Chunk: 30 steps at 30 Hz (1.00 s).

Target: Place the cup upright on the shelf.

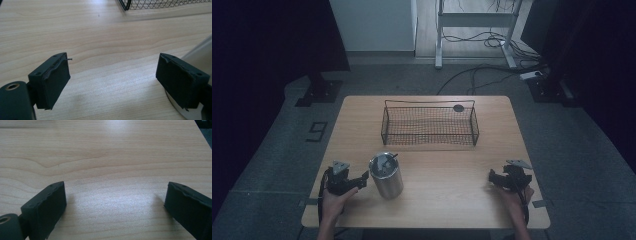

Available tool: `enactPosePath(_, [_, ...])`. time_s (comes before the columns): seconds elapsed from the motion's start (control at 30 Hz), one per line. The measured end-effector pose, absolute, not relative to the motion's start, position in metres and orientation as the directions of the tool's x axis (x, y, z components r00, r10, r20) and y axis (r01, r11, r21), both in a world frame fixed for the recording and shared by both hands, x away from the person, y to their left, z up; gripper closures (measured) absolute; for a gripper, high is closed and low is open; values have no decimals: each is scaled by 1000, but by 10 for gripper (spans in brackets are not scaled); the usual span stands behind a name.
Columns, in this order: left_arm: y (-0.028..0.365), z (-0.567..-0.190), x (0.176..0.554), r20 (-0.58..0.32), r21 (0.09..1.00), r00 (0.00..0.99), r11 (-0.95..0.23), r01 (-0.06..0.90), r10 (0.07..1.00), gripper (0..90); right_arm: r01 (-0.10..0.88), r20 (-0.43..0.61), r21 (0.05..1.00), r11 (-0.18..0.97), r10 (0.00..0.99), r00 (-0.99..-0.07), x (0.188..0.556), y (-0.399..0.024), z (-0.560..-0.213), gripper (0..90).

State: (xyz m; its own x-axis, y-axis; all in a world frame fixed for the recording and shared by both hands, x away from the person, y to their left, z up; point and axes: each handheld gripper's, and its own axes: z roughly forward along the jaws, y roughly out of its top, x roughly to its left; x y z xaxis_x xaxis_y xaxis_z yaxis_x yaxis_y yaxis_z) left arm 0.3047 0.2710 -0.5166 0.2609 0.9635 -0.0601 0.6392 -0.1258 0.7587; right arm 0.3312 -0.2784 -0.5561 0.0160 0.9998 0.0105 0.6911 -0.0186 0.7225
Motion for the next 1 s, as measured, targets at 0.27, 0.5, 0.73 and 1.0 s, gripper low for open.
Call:
enactPosePath(0.27, [266, -515, 302, -69, 766, 280, -129, 629, 957, 112, 692, 11, 722, -23, 1000, 22, 331, -279, -556, 24])
enactPosePath(0.5, [267, -514, 300, -81, 773, 288, -122, 622, 954, 108, 694, 12, 720, -28, 1000, 27, 331, -279, -556, 19])
enactPosePath(0.73, [271, -510, 296, -89, 780, 298, -120, 614, 950, 108, 693, 9, 721, -23, 1000, 23, 331, -279, -556, 23])
enactPosePath(1.0, [275, -503, 289, -117, 793, 308, -97, 601, 944, 109, 692, 8, 722, -21, 1000, 22, 331, -279, -556, 28])
